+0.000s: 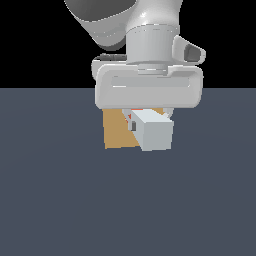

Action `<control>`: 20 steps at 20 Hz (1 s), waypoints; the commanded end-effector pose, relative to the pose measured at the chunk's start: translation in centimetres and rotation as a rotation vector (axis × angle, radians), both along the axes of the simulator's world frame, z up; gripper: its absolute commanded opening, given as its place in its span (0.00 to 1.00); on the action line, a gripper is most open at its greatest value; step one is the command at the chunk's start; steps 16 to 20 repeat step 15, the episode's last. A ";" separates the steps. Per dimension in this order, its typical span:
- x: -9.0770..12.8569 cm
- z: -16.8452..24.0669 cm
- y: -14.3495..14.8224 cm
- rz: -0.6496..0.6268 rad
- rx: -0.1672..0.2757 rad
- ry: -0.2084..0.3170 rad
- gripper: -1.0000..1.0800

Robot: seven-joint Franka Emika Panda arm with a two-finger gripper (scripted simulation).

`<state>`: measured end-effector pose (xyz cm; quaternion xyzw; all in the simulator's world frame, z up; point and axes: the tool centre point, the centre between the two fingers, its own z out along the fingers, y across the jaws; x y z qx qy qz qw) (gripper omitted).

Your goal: Insert the peg into the horizontal hole in a box.

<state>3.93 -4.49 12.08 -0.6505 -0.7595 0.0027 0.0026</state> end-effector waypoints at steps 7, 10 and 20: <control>-0.9 0.5 6.9 0.002 0.000 -0.009 0.00; -1.1 0.5 8.5 0.002 0.000 -0.010 0.00; -1.2 0.6 9.5 0.002 0.000 -0.010 0.00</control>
